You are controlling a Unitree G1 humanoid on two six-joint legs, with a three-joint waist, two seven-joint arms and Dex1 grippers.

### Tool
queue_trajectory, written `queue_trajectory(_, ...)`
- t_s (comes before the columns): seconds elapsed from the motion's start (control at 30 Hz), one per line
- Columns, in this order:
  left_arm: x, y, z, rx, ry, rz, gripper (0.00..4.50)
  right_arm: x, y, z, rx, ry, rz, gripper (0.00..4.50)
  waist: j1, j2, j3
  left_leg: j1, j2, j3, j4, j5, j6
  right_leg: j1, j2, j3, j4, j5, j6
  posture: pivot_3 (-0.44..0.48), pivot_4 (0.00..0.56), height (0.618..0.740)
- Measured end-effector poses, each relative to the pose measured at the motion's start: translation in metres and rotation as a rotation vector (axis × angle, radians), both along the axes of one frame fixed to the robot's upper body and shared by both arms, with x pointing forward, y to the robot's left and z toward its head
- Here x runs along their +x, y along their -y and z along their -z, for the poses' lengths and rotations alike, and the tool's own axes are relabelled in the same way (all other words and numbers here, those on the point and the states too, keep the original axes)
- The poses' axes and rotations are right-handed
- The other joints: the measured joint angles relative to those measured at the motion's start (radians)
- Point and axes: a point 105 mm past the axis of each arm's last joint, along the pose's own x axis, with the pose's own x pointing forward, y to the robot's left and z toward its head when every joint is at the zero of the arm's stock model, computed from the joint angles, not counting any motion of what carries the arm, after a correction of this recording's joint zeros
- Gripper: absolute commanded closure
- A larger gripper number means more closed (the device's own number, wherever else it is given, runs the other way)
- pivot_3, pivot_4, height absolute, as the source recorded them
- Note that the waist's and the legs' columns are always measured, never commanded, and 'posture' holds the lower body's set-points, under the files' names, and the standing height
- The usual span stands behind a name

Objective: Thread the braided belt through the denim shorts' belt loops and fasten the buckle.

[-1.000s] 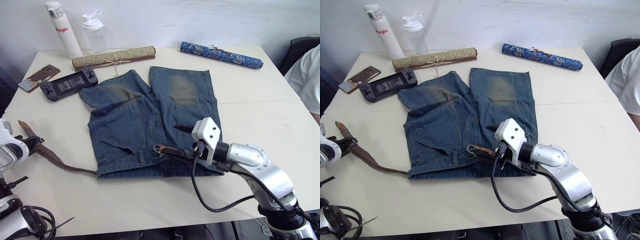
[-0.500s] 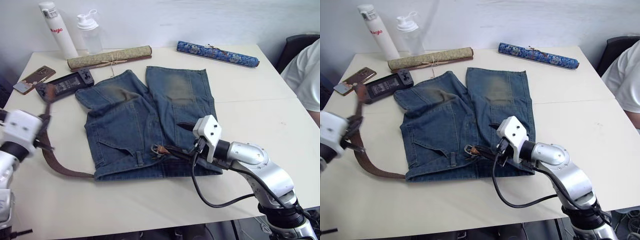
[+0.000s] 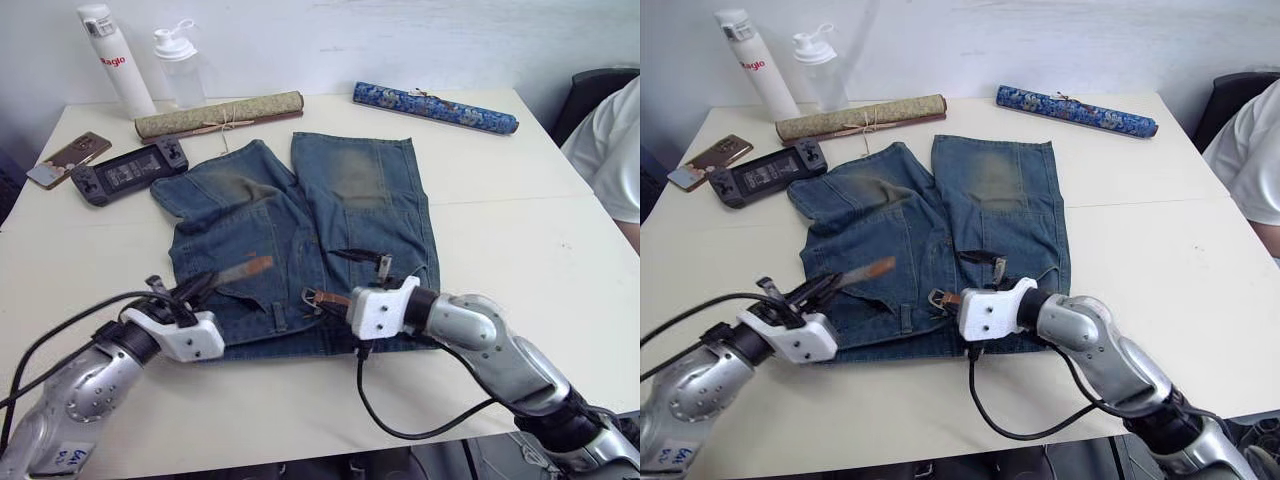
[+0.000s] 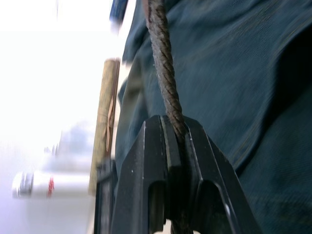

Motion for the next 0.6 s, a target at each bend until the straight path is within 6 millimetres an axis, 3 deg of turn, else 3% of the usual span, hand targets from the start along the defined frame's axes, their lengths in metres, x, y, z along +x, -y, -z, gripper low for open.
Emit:
queue_trajectory(0.17,-0.002,0.018,-0.002,0.042,0.041,0.098,4.48,-0.001,-0.016,0.005,-0.054,0.105,-0.090,0.00,0.003,0.000,0.000,0.000,0.000,-0.001,0.002,0.000,0.001,0.002,-0.001,-0.002,0.000,0.000,0.000,0.000,0.150,0.717)
queue_trajectory(0.43,0.003,0.025,-0.006,0.035,0.070,0.133,4.48,0.001,-0.019,0.007,-0.089,0.177,-0.138,0.00,0.002,0.000,0.000,0.000,0.000,-0.002,0.003,0.001,0.001,0.002,-0.001,-0.003,0.001,0.000,0.000,0.000,0.150,0.717)
queue_trajectory(0.5,0.002,0.027,-0.003,0.035,0.061,0.141,4.50,0.000,-0.020,0.006,-0.086,0.190,-0.142,0.54,0.002,0.000,0.000,0.000,0.000,-0.001,0.003,0.001,0.001,0.002,-0.001,-0.003,0.001,0.000,0.000,0.000,0.150,0.717)
queue_trajectory(0.53,0.002,0.028,-0.002,0.036,0.058,0.144,4.50,0.000,-0.020,0.006,-0.084,0.194,-0.142,0.60,0.002,0.000,0.000,0.000,0.000,-0.002,0.003,0.001,0.001,0.002,-0.001,-0.003,0.002,0.000,0.000,0.000,0.150,0.717)
queue_trajectory(0.6,0.002,0.029,-0.001,0.038,0.054,0.148,4.50,0.001,-0.020,0.003,-0.075,0.204,-0.137,1.61,0.002,0.000,0.000,0.000,0.000,-0.002,0.003,0.001,0.001,0.002,-0.001,-0.003,0.002,0.000,0.000,0.000,0.150,0.717)
